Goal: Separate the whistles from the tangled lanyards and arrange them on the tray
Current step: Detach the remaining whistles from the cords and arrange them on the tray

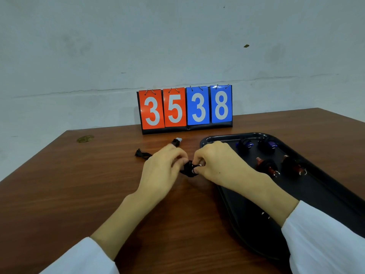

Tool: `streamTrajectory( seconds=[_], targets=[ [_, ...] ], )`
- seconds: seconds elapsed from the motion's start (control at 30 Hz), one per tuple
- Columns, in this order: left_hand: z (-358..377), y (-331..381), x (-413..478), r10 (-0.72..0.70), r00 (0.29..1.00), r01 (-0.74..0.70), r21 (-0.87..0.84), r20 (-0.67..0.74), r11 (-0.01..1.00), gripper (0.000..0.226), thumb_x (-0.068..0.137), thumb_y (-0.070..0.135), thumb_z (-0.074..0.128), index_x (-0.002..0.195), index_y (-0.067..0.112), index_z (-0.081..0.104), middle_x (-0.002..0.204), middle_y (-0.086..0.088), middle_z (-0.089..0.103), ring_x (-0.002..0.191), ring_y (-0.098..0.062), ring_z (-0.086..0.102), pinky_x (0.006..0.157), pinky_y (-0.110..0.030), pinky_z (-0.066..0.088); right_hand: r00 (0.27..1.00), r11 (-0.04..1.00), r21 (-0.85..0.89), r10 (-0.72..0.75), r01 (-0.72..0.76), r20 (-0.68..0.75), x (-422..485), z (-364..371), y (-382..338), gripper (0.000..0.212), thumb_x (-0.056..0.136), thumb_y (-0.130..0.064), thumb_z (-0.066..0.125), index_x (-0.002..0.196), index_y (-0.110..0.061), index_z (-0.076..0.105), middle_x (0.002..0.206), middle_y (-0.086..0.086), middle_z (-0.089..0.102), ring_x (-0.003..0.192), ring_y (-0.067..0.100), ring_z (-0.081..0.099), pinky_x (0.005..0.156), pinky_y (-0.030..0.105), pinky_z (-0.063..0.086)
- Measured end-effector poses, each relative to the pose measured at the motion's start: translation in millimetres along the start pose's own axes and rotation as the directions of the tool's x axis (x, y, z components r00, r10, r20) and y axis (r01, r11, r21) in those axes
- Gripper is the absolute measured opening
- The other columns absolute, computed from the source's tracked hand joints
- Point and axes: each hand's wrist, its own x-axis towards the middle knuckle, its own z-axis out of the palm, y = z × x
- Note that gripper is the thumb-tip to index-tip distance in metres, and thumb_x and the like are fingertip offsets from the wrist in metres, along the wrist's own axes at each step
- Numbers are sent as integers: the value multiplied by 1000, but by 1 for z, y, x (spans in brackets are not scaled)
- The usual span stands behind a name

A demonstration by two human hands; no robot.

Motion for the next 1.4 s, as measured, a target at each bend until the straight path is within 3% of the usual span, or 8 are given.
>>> streamTrajectory(
  seconds=[0.3, 0.47, 0.67, 0.83, 0.97, 1.17, 1.27, 1.4],
  targets=[
    [-2, 2, 2, -252, 940, 322, -347, 231, 881, 17, 98, 15, 43, 83, 21, 50, 83, 7, 59, 70, 3, 58, 58, -11, 44, 993, 985, 129, -118, 114, 23, -1, -2, -2, 14, 82, -25, 67, 94, -18, 71, 88, -3, 69, 81, 6, 60, 79, 23, 50],
    [-7, 2, 4, -391, 798, 602, -634, 458, 485, 18, 99, 19, 41, 99, 6, 53, 91, -16, 68, 64, -25, 67, 54, -31, 52, 994, 986, 146, -65, 77, -83, 0, -5, -1, 16, 82, -25, 67, 97, -20, 70, 90, -5, 69, 77, 3, 57, 78, 22, 50],
    [1, 5, 1, -408, 724, 669, -712, 557, 215, 23, 94, 20, 53, 103, 0, 59, 80, -13, 62, 56, -16, 54, 49, -23, 47, 998, 984, 166, 57, -62, 34, 4, -14, 1, 18, 85, -27, 58, 96, -20, 70, 85, -8, 66, 79, 5, 60, 80, 28, 54],
    [2, 12, -1, -388, 762, 623, -750, 518, 221, 19, 92, 23, 55, 93, 5, 61, 75, -9, 61, 53, -12, 53, 48, -22, 46, 998, 980, 192, 50, -58, 47, -6, -22, -4, 46, 82, -51, 59, 118, -23, 54, 105, -8, 62, 93, 6, 57, 82, 22, 48],
    [7, 23, -7, -340, 789, 596, -774, 512, 215, 20, 88, 28, 60, 85, 9, 56, 78, -12, 62, 54, -13, 56, 48, -22, 48, 1000, 987, 158, 15, -14, -8, -22, -14, -7, 63, 78, -38, 69, 132, -25, 41, 113, -6, 60, 97, 7, 57, 79, 15, 42],
    [10, 32, -14, -273, 869, 494, -765, 413, 413, 57, 83, 60, 37, 103, 9, 51, 80, -13, 67, 66, -22, 62, 55, -31, 51, 949, 933, 253, 292, -256, -120, -71, -30, 15, 39, 76, -48, 67, 111, -32, 58, 85, -19, 55, 77, 1, 54, 73, 19, 47],
    [10, 27, -14, -322, 896, 438, -720, 305, 539, 49, 88, 51, 37, 100, 6, 53, 75, -11, 63, 61, -19, 56, 48, -25, 45, 873, 864, 253, 474, -436, -115, -106, -42, 44, 28, 76, -49, 65, 94, -29, 58, 76, -13, 56, 67, 3, 53, 56, 20, 39],
    [12, 21, -14, -400, 875, 463, -718, 274, 520, 38, 97, 41, 37, 100, 6, 54, 75, -11, 61, 60, -18, 54, 45, -24, 45, 790, 788, 146, 610, -597, -63, -142, -36, 70, 31, 75, -52, 63, 89, -27, 50, 71, -7, 58, 61, 9, 56, 49, 24, 37]
  ],
)
